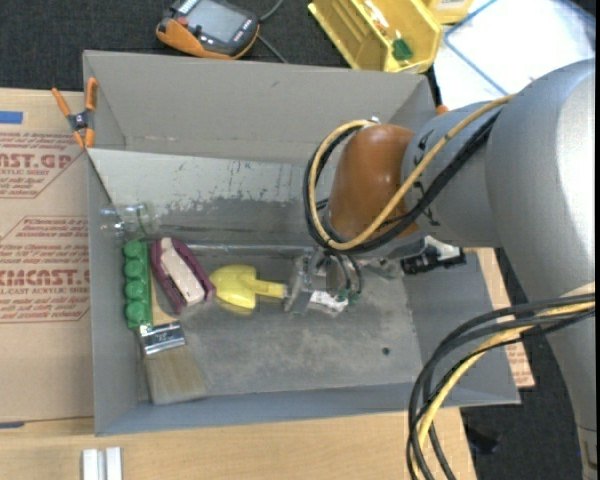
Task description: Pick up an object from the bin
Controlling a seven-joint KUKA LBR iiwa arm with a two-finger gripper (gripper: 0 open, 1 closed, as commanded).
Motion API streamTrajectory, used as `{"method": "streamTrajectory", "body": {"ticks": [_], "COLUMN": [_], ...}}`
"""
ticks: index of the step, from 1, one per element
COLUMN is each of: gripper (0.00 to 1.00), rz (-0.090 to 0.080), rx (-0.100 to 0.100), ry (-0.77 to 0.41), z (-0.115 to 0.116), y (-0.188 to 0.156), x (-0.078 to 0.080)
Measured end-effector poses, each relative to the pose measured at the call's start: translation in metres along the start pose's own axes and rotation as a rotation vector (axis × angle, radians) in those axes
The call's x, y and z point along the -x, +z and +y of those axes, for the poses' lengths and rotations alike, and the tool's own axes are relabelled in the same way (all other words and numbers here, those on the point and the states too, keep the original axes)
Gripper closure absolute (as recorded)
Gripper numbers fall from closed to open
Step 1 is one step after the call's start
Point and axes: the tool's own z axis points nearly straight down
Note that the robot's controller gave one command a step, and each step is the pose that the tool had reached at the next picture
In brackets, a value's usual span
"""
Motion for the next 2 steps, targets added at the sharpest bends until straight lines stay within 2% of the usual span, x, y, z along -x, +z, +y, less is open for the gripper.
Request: {"method": "streamTrajectory", "body": {"ticks": [1,2], "gripper": [1.0,1.0], "rz": [0.0,0.011], "rx": [0.0,-0.002], "ry": [0.0,0.0], "z": [0.0,0.0], "y": [0.0,-0.034], "x": [0.0,-0.003]}}
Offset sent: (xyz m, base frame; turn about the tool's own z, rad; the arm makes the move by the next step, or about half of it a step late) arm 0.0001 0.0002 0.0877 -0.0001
